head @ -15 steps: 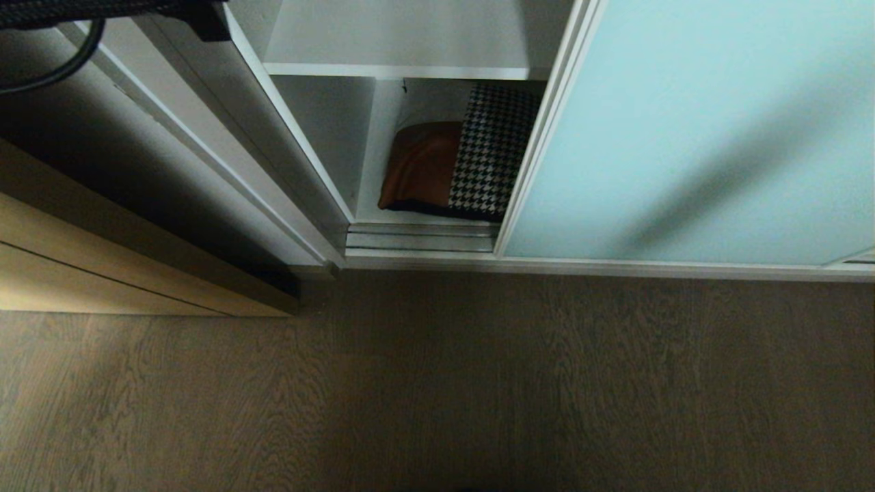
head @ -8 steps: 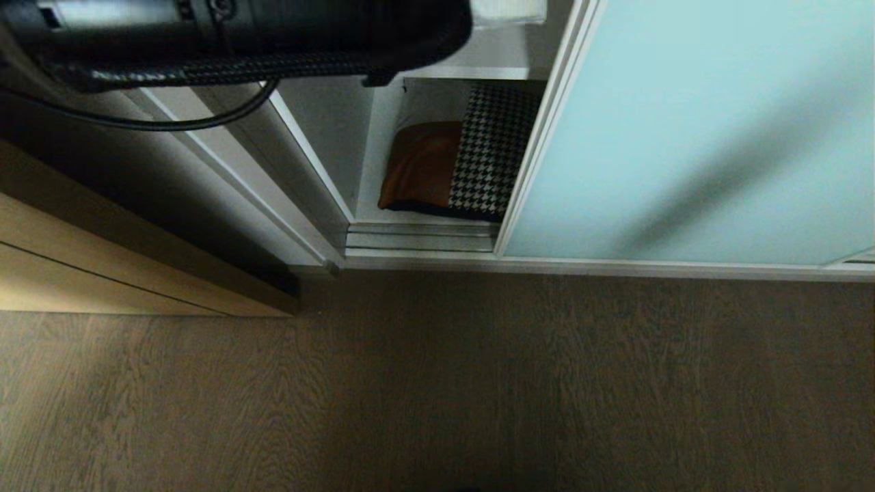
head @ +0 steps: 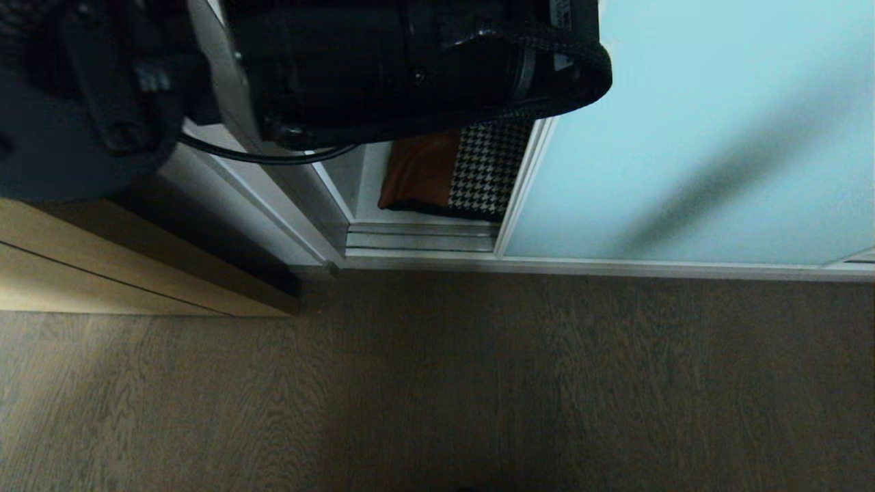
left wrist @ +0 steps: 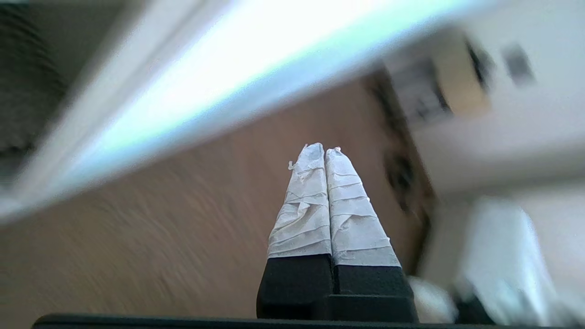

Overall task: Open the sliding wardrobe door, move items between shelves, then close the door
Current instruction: Close the door

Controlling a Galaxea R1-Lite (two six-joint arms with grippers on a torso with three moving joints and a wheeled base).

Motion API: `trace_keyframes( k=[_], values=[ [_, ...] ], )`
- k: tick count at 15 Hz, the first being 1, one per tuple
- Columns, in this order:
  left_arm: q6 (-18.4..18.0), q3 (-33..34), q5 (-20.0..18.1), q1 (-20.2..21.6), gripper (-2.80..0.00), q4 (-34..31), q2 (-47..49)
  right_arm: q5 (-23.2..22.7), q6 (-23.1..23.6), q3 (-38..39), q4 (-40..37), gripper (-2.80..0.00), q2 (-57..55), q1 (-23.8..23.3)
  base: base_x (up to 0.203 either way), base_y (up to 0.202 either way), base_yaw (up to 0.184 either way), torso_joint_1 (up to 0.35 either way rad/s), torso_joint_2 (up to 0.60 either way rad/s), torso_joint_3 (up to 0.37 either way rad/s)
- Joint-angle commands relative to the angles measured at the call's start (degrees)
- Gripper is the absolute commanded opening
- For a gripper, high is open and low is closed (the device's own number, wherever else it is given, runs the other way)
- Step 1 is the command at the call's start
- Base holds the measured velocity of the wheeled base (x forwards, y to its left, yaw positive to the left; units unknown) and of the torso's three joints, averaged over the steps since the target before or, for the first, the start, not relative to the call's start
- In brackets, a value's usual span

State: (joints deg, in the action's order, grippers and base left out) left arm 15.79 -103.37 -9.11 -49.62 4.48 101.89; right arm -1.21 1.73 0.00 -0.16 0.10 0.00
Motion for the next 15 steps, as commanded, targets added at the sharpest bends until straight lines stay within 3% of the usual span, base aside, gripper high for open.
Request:
trace_keyframes(
  k=[1, 2, 9, 12, 15],
  values=[
    [0.19, -3.33, 5.54, -0.12, -2.8, 2.63, 5.08, -0.02, 0.03, 0.0, -0.02, -2.8, -0.1, 0.0, 0.0, 0.0, 0.0, 0.0, 0.0, 0.0],
    [0.28, -4.18, 7.32, -0.12, -2.8, 3.3, 5.67, -0.02, 0.03, 0.0, -0.02, -2.8, -0.1, 0.0, 0.0, 0.0, 0.0, 0.0, 0.0, 0.0],
    [1.2, -6.5, 6.87, -1.42, -2.8, 4.49, 9.23, -0.02, 0.03, 0.0, -0.02, -2.8, -0.1, 0.0, 0.0, 0.0, 0.0, 0.0, 0.0, 0.0],
    [0.81, -7.31, 8.07, -1.39, -2.8, 8.81, 12.8, -0.02, 0.03, 0.0, -0.02, -2.8, -0.1, 0.0, 0.0, 0.0, 0.0, 0.0, 0.0, 0.0],
    [0.55, -7.28, 11.75, -1.27, -2.8, 11.75, 14.47, -0.02, 0.03, 0.0, -0.02, -2.8, -0.1, 0.0, 0.0, 0.0, 0.0, 0.0, 0.0, 0.0]
  ],
)
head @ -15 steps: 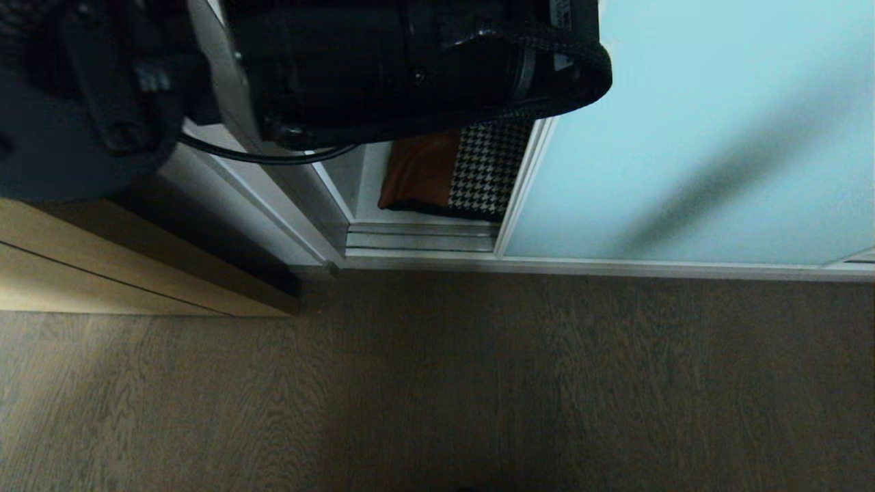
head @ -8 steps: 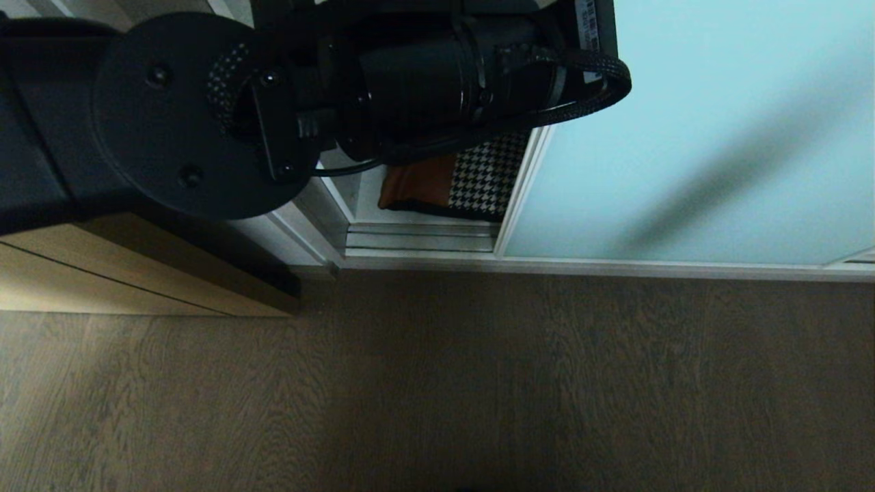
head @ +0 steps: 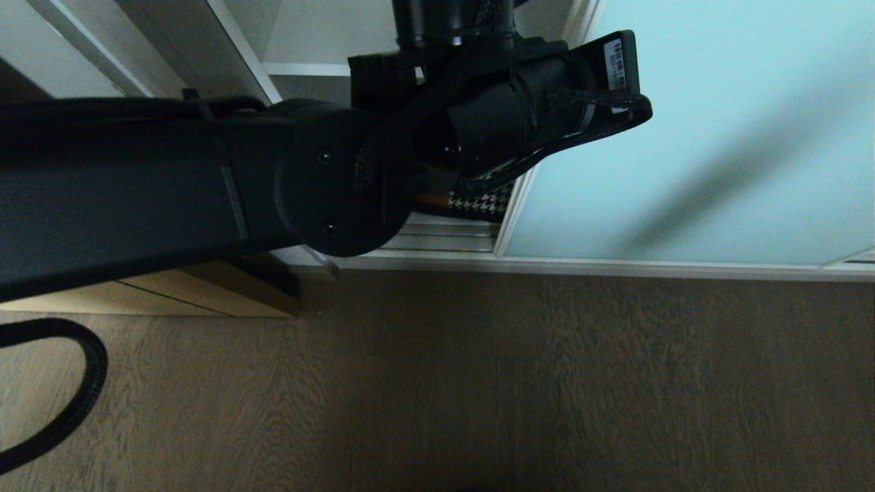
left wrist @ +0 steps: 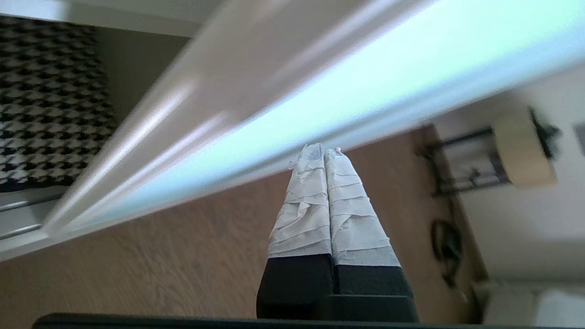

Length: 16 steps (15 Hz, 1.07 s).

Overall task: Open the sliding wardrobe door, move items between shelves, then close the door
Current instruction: Close the door

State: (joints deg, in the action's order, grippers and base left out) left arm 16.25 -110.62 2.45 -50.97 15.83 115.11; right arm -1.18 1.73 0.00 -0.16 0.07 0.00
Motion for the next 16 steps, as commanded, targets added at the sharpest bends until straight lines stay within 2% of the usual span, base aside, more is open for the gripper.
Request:
trace_keyframes(
  k=[1, 4, 7, 9, 11, 16],
  values=[
    [-0.01, 0.0, 0.32, 0.24, -2.8, 0.73, 1.65, -0.05, 0.03, 0.0, -0.01, -2.8, -0.07, 0.0, 0.0, 0.0, 0.0, 0.0, 0.0, 0.0],
    [-0.91, 0.14, 2.15, 0.49, -2.8, 0.93, 1.87, -0.05, 0.03, 0.0, -0.01, -2.8, -0.07, 0.0, 0.0, 0.0, 0.0, 0.0, 0.0, 0.0],
    [-2.57, 0.21, 3.22, 1.25, -2.8, 4.57, 2.39, -0.05, 0.03, 0.0, -0.01, -2.8, -0.07, 0.0, 0.0, 0.0, 0.0, 0.0, 0.0, 0.0],
    [-3.1, 0.31, 5.59, 1.75, -2.8, 4.82, 2.31, -0.05, 0.03, 0.0, -0.01, -2.8, -0.07, -0.09, 0.0, 0.0, 0.0, 0.0, 0.0, 0.0],
    [-4.21, 0.31, 5.7, 2.27, -2.8, 4.91, 2.22, -0.05, 0.03, 0.0, -0.01, -2.8, -0.07, 0.0, 0.0, 0.0, 0.0, 0.0, 0.0, 0.0],
    [-4.34, 2.86, 5.37, 2.14, -2.8, 5.0, 1.01, -0.05, 0.03, 0.0, -0.01, -2.8, -0.07, 0.0, 0.0, 0.0, 0.0, 0.0, 0.0, 0.0]
  ],
)
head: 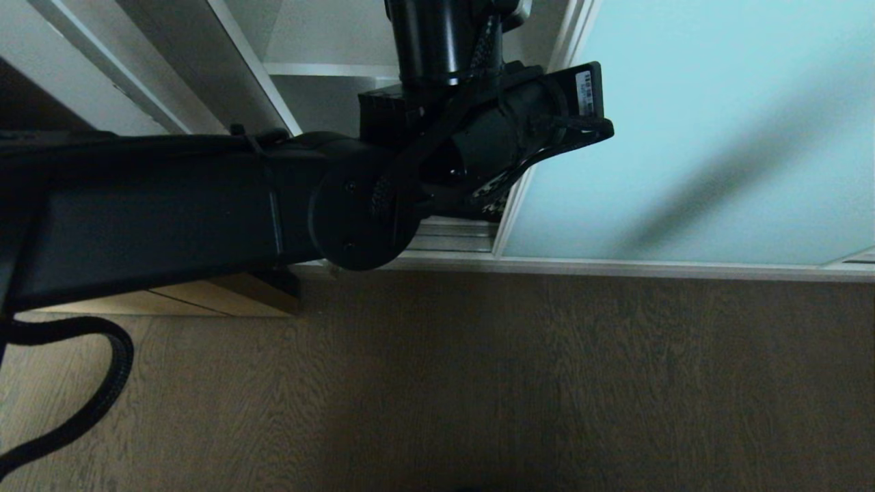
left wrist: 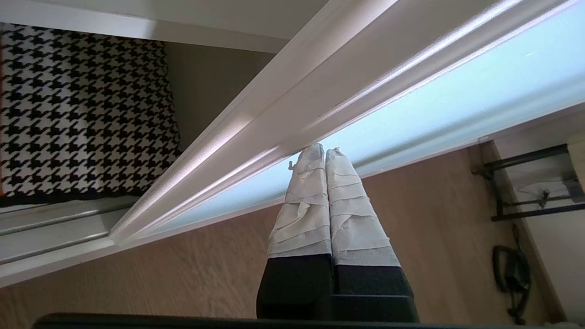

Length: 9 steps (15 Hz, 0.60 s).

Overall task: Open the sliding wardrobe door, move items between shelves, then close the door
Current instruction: Close the door

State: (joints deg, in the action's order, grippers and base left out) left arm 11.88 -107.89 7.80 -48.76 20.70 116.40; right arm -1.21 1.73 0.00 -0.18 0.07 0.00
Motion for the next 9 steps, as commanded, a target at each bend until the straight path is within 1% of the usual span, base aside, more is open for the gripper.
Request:
trace_keyframes(
  k=[1, 6, 9],
  values=[
    [0.05, 0.22, 0.11, 0.21, -2.8, 0.13, -0.03, -0.02, 0.03, 0.0, 0.01, -2.8, -0.07, 0.0, 0.0, 0.0, 0.0, 0.0, 0.0, 0.0],
    [0.15, 1.21, 0.28, 5.14, -2.8, 0.13, -2.59, -0.02, 0.03, 0.0, 0.01, -2.8, -0.07, 0.0, 0.0, 0.0, 0.0, 0.0, 0.0, 0.0],
    [0.71, 4.91, 0.24, 7.18, -2.8, 0.19, -6.49, -0.02, 0.03, 0.0, 0.01, -2.8, -0.07, 0.0, 0.0, 0.0, 0.0, 0.0, 0.0, 0.0]
  ],
)
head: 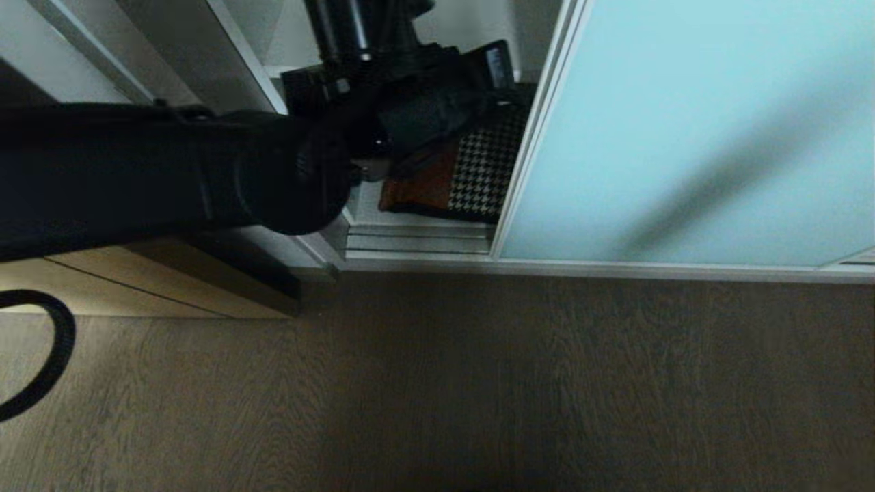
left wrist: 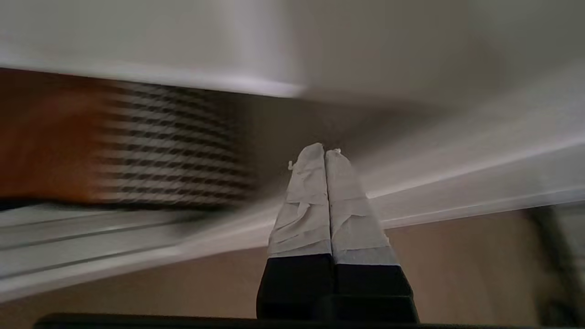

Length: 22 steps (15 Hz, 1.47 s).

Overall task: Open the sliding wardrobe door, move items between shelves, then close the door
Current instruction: Close the door

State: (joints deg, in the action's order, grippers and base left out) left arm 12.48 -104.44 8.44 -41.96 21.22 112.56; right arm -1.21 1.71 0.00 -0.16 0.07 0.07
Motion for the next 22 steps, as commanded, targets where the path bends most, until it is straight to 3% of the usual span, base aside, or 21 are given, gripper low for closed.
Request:
trace_keyframes(
  k=[1, 5, 9, 11, 22],
  values=[
    [0.11, 3.53, -0.42, 0.97, -2.8, -0.3, -4.24, -0.02, 0.05, 0.0, -0.02, -2.8, -0.07, -0.12, 0.0, 0.0, 0.0, 0.0, 0.0, 0.0],
    [0.48, 13.62, -3.07, 1.34, -2.8, 3.38, -12.1, -0.02, 0.05, 0.0, -0.02, -2.8, -0.07, -0.07, 0.0, 0.0, 0.0, 0.0, 0.0, 0.0],
    [3.74, 15.63, -15.36, -2.24, -2.8, 3.68, -13.53, -0.02, 0.05, 0.0, -0.02, -2.8, -0.07, -0.07, 0.0, 0.0, 0.0, 0.0, 0.0, 0.0],
    [5.12, 14.92, -19.18, -2.25, -2.8, 3.94, -10.44, -0.02, 0.05, 0.0, -0.02, -2.8, -0.07, -0.07, 0.0, 0.0, 0.0, 0.0, 0.0, 0.0],
    [6.85, 1.29, -18.84, -2.1, -2.8, 5.06, 7.78, -0.02, 0.05, 0.0, -0.02, -2.8, -0.07, -0.07, 0.0, 0.0, 0.0, 0.0, 0.0, 0.0]
  ],
)
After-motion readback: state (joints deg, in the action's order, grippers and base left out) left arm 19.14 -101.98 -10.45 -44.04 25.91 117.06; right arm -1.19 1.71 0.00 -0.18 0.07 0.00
